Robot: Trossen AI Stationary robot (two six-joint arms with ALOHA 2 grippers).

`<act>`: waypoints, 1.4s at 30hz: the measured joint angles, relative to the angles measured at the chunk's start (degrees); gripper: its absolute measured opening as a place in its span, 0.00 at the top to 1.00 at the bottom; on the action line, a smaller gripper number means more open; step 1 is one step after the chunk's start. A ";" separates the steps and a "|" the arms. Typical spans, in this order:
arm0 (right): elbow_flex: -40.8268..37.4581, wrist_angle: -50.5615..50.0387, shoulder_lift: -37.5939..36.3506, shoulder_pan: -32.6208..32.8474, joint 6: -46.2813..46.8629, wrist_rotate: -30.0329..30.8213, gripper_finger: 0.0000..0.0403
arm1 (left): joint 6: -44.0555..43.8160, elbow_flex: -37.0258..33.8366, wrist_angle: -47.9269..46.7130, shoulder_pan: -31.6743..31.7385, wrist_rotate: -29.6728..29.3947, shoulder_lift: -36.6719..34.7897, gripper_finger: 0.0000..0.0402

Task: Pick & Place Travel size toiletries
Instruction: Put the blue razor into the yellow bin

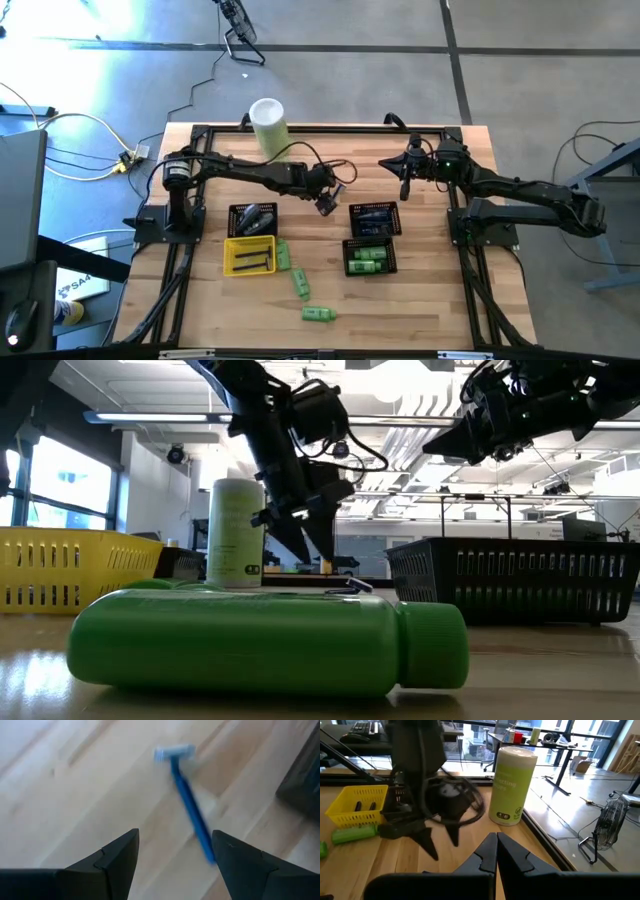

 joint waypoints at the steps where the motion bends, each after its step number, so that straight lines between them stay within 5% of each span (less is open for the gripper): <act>1: 0.00 0.27 0.00 -0.01 0.01 0.00 0.99 | 0.04 -0.19 -0.19 -0.30 -0.06 0.06 0.39; 42: 0.02 1.15 0.02 0.03 -0.01 -0.12 0.99 | 1.52 0.13 8.00 -2.50 -2.89 9.29 0.39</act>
